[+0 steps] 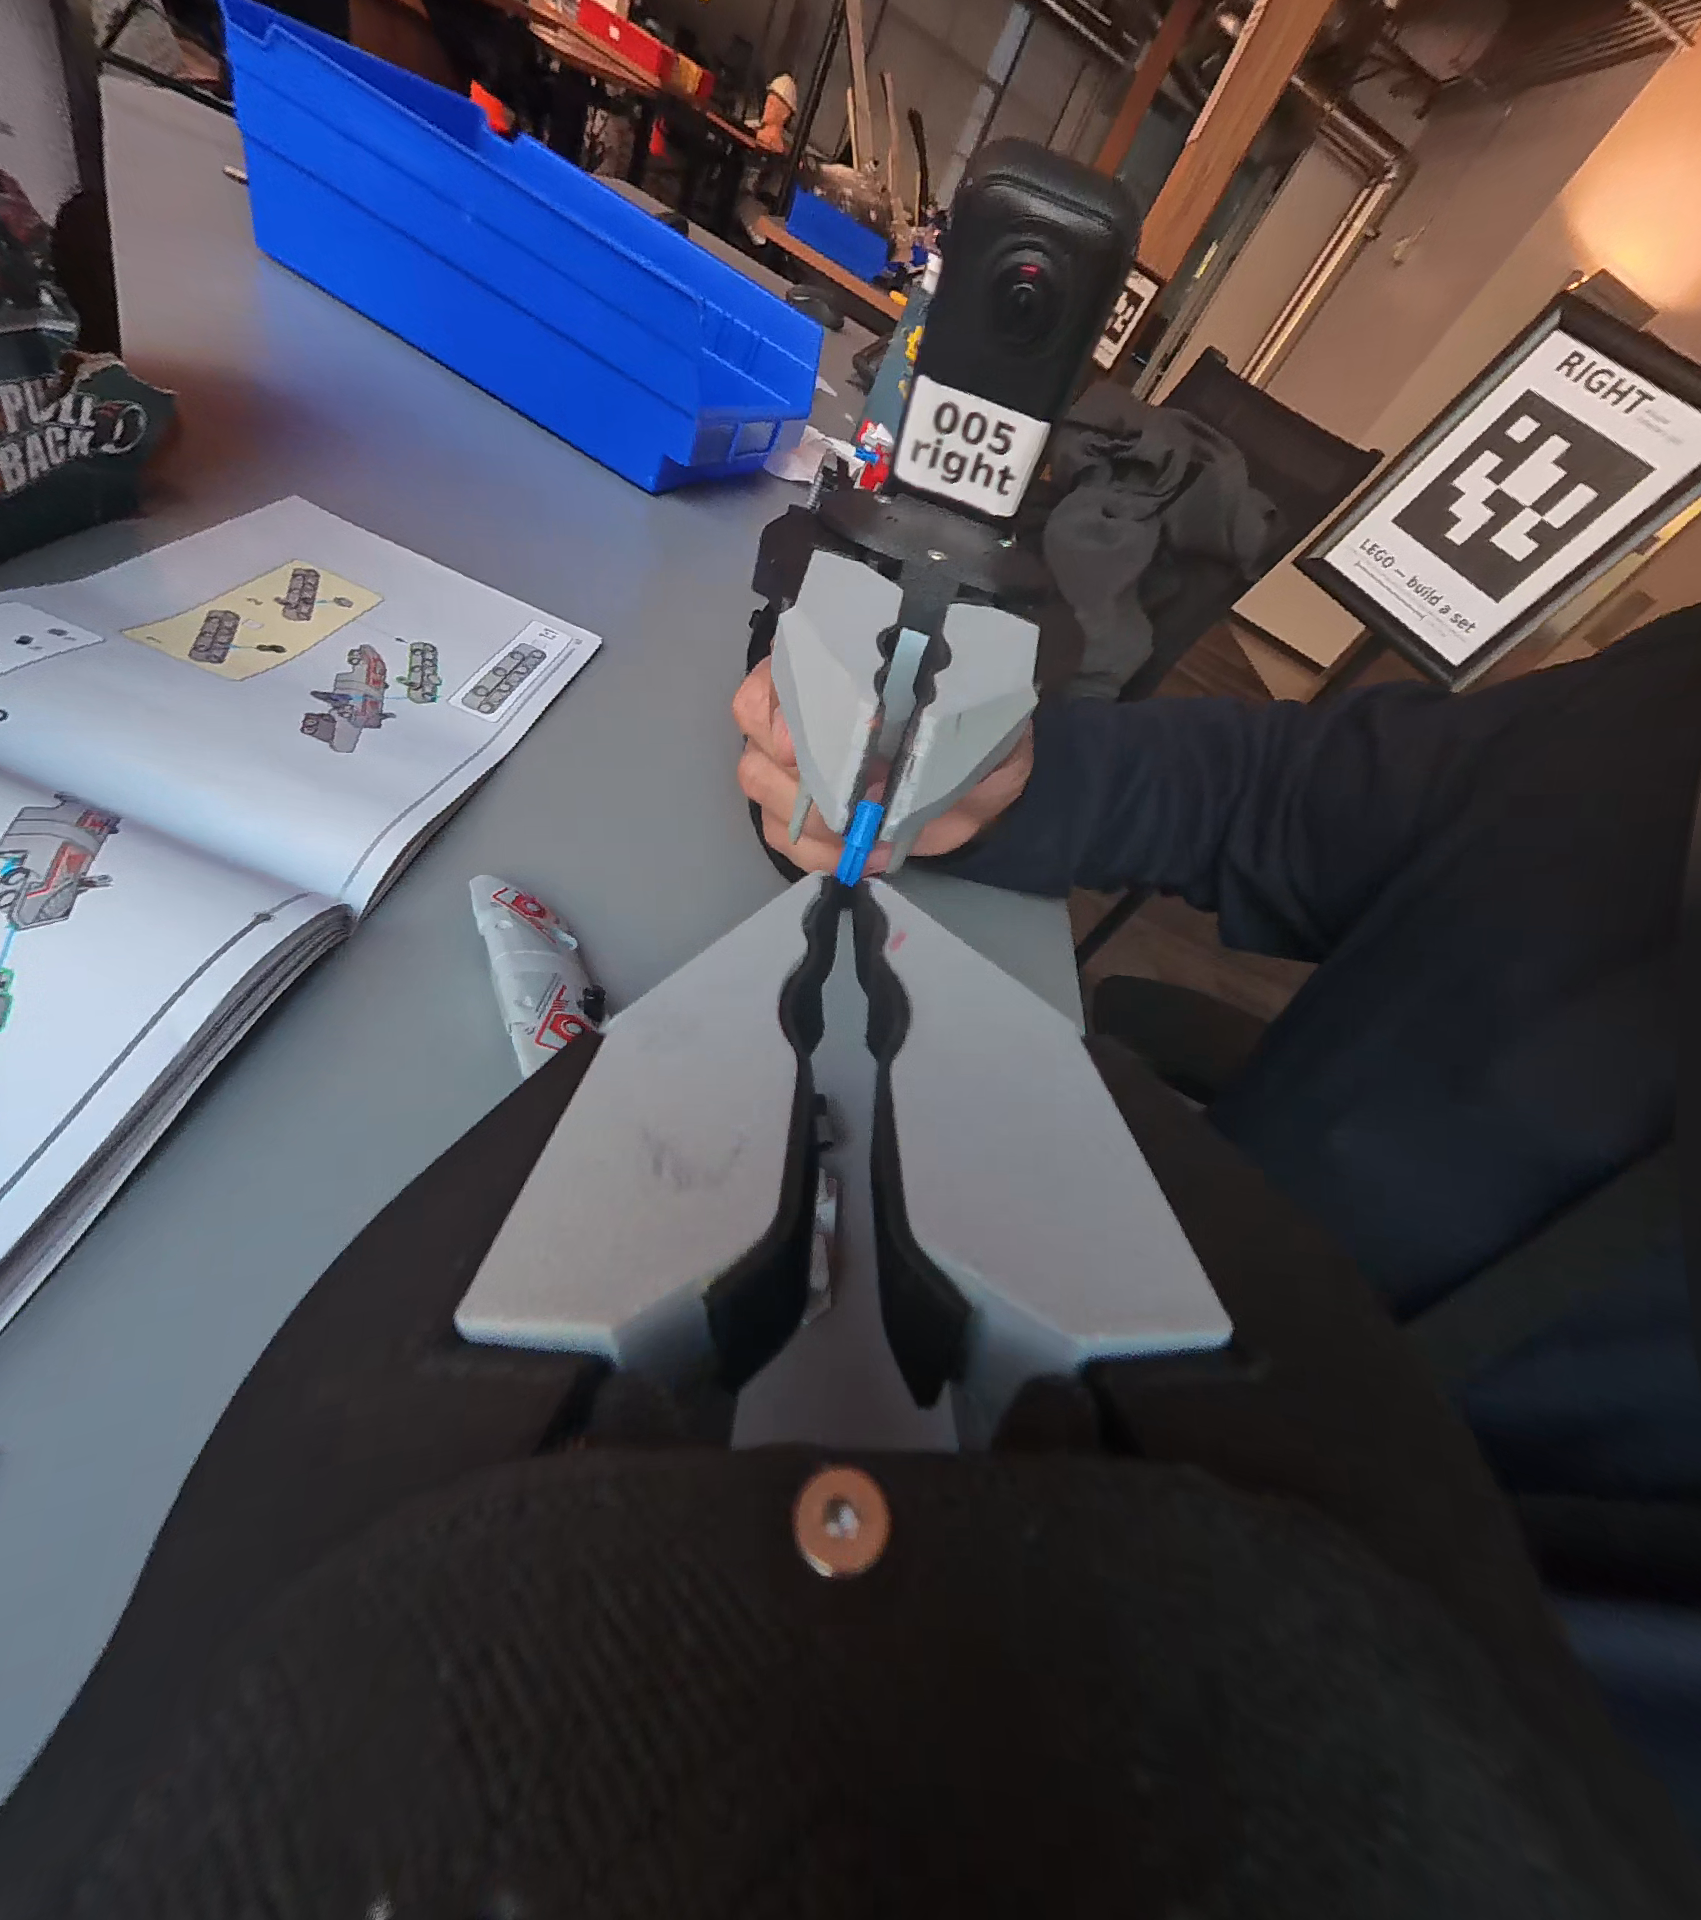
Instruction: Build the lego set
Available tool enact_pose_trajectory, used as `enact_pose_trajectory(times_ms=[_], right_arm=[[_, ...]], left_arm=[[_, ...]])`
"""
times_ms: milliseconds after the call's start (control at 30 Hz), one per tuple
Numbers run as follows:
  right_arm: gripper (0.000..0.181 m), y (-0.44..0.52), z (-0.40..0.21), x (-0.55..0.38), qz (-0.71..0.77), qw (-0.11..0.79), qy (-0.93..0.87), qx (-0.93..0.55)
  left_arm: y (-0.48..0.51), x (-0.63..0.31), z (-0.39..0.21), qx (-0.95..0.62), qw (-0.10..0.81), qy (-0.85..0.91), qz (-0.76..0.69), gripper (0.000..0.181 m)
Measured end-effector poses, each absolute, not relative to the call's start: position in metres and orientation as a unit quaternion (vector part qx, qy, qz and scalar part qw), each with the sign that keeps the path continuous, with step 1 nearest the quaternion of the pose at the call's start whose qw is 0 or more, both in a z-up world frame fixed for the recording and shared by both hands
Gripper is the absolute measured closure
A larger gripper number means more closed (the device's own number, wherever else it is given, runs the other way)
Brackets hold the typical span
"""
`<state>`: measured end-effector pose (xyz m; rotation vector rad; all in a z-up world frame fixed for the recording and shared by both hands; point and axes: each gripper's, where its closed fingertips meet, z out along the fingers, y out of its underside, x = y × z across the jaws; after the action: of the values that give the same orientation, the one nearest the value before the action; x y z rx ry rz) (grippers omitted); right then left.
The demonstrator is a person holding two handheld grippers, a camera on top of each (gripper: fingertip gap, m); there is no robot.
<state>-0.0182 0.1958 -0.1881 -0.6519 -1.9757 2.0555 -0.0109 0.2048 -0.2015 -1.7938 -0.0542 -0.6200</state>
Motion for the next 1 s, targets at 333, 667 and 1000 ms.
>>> enact_pose_trajectory(times_ms=[333, 667, 1000], right_arm=[[0.181, 0.203, -0.188, -0.023, 0.701, 0.112, -0.664, -0.236], [0.181, 0.213, -0.182, -0.027, 0.715, 0.100, -0.641, -0.260], [0.181, 0.207, -0.189, -0.023, 0.695, 0.103, -0.666, -0.249]], left_arm=[[0.206, -0.014, -0.204, -0.774, 0.579, -0.030, -0.255, 0.181], [0.208, -0.021, -0.209, -0.782, 0.575, -0.042, -0.238, 0.175], [0.209, -0.013, -0.207, -0.778, 0.579, -0.025, -0.242, 0.175]])
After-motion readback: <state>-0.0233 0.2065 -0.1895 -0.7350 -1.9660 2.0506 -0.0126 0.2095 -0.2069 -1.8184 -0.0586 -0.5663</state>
